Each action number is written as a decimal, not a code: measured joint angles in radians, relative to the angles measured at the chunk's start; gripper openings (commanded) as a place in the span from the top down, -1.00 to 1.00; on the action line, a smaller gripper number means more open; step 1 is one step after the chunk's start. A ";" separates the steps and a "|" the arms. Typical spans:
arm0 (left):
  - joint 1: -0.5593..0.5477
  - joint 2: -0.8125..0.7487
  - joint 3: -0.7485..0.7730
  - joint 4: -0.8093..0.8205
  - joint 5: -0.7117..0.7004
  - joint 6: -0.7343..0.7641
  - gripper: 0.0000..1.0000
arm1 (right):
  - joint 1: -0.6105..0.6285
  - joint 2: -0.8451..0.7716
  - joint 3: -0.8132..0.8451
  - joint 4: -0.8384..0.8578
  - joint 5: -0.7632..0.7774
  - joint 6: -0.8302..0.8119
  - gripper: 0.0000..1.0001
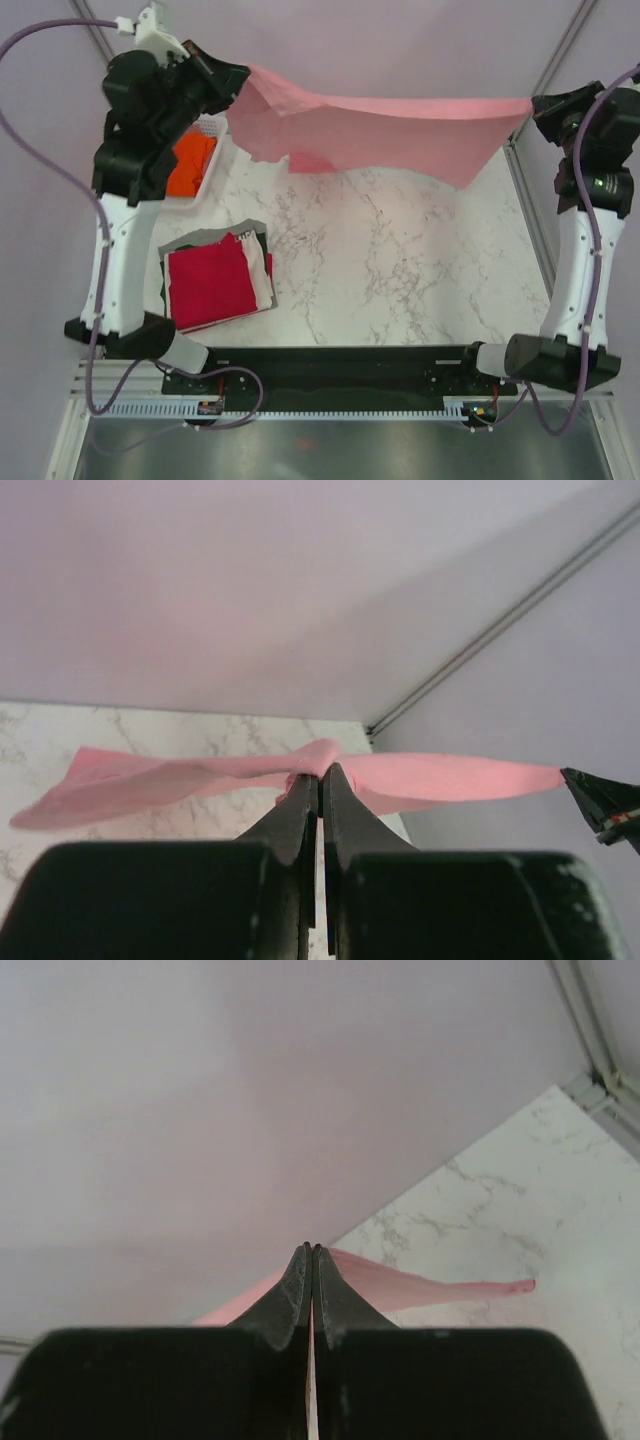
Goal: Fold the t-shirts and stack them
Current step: Flatten the tshirt out
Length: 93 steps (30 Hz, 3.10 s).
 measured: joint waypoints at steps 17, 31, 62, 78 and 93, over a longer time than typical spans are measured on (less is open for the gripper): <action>-0.022 -0.312 -0.100 0.270 -0.085 0.004 0.96 | -0.002 -0.194 0.248 -0.079 0.123 -0.070 1.00; -0.004 0.183 -0.002 0.229 -0.045 0.000 0.96 | -0.002 0.392 0.465 -0.200 -0.030 0.027 1.00; -0.028 -0.076 -0.991 0.651 -0.055 -0.016 0.96 | -0.061 0.489 -0.229 0.183 -0.154 0.116 1.00; -0.160 -0.370 -1.253 0.566 -0.076 -0.051 0.96 | -0.257 0.111 -0.602 0.217 -0.134 0.066 1.00; -0.258 -0.538 -1.471 0.435 -0.124 -0.109 0.96 | -0.256 -0.140 -0.855 0.140 -0.045 -0.048 1.00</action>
